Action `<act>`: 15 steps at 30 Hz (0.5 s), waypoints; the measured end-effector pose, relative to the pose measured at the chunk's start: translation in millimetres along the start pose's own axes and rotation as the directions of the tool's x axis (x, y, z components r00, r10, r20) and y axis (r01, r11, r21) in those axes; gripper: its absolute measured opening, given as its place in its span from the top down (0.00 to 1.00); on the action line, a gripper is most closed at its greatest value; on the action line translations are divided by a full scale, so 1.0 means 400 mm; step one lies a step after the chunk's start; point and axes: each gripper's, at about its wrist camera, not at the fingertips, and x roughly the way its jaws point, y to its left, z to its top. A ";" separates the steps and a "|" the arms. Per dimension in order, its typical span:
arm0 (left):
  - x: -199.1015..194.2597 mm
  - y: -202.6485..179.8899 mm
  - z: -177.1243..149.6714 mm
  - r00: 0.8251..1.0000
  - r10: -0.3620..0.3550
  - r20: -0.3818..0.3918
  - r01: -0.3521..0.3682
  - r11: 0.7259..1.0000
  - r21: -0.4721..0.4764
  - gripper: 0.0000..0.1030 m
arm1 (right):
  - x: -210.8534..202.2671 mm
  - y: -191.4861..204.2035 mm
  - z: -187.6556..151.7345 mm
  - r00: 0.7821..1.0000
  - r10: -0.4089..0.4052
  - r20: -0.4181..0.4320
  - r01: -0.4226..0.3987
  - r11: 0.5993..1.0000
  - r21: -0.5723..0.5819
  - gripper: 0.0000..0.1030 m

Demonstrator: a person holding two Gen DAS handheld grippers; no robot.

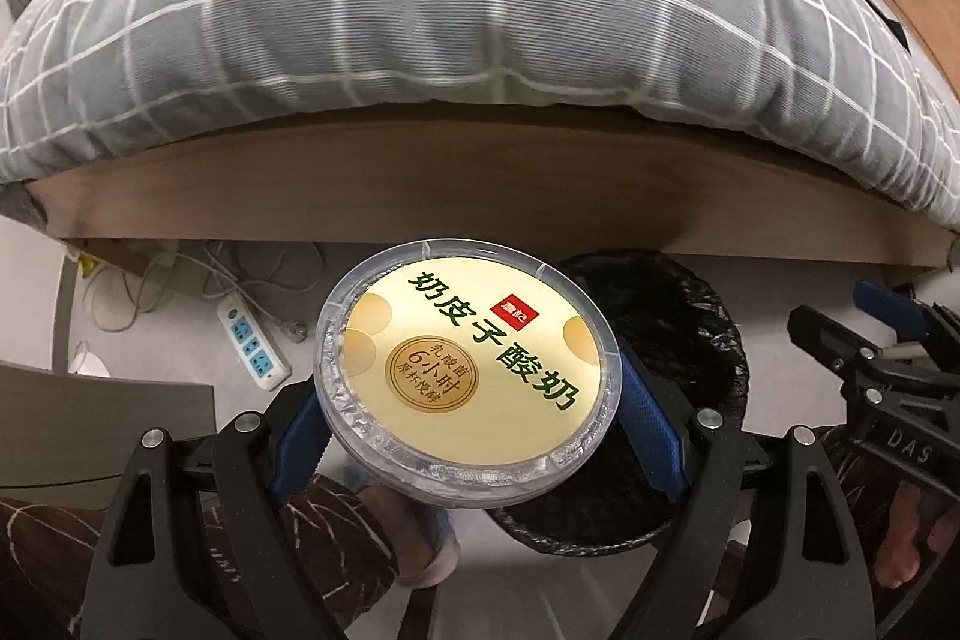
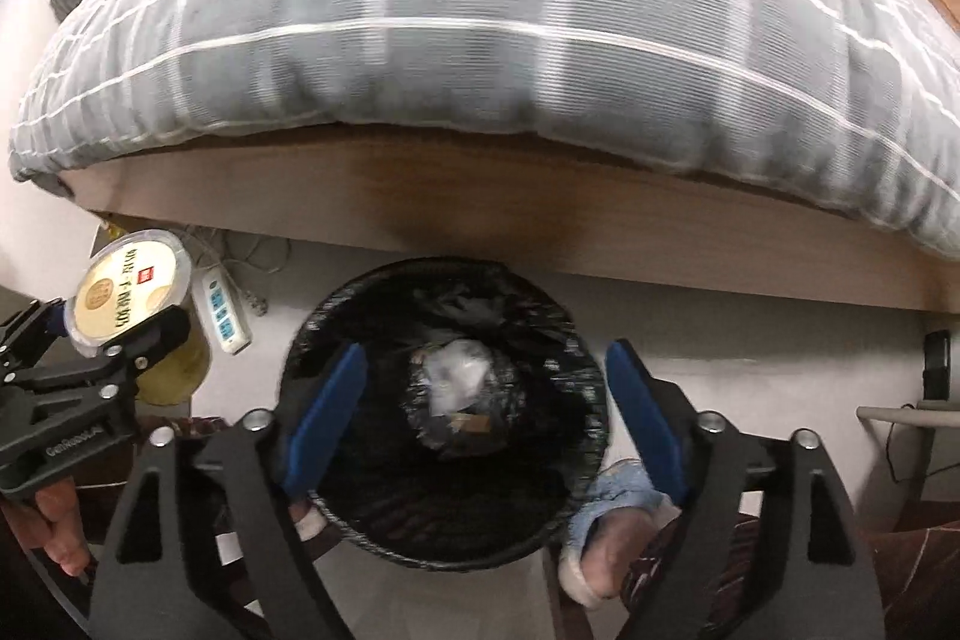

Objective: Collect trash
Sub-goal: 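Open the right tool over the bin while the left tool releases the yogurt cup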

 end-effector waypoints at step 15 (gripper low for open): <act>0.014 -0.156 0.005 0.999 -0.046 -0.017 0.048 0.996 0.077 0.20 | -0.042 -0.150 -0.037 0.991 -0.125 0.054 0.118 0.986 0.121 0.07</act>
